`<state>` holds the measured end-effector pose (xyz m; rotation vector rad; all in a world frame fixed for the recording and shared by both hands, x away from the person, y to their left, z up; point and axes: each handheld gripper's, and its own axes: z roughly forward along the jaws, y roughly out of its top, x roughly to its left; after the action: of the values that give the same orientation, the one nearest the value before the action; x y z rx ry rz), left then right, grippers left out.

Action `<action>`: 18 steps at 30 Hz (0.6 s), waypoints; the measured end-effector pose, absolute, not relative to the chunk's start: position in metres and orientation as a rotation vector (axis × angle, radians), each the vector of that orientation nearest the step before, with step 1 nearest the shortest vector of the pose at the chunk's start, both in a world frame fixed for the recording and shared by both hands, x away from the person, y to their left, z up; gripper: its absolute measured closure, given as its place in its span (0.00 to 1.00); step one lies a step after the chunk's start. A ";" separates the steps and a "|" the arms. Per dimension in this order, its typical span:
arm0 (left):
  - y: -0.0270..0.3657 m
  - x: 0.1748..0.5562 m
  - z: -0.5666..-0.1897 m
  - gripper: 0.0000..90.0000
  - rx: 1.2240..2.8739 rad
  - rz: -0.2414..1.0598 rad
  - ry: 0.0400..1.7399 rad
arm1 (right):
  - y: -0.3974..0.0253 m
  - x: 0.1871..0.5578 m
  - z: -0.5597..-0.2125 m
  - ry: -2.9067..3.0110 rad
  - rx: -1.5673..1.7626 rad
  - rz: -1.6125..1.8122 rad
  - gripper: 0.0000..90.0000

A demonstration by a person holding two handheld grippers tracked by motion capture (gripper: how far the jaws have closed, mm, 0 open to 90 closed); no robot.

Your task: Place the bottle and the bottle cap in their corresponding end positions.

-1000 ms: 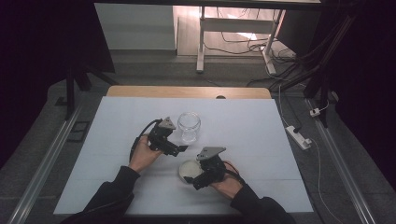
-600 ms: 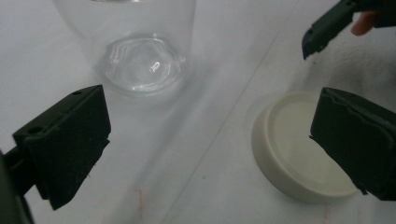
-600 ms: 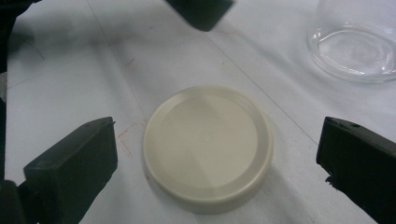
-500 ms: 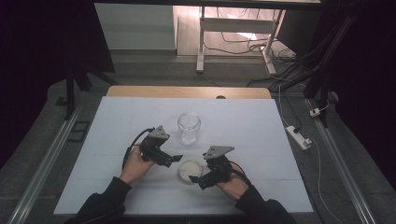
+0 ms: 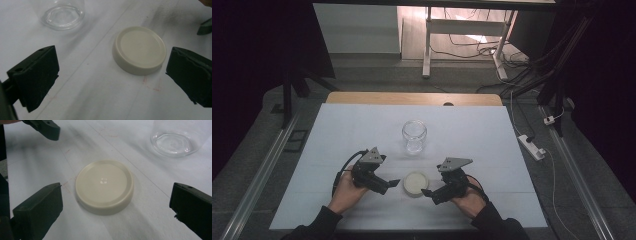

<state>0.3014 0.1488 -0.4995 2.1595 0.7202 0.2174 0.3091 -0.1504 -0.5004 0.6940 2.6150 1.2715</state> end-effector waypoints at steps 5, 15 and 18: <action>0.154 0.289 -0.500 0.00 2.161 0.217 0.726 | -0.160 0.304 -0.500 2.617 0.701 1.256 0.00; 0.178 0.265 -0.505 0.00 2.160 0.223 0.793 | -0.185 0.297 -0.500 2.599 0.774 1.245 0.00; 0.186 0.257 -0.507 0.00 2.161 0.227 0.820 | -0.191 0.294 -0.500 2.592 0.787 1.236 0.00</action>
<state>0.2574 0.1865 -0.5068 2.1610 0.8199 0.2266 0.2936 -0.1914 -0.5000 0.7870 2.5920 1.2361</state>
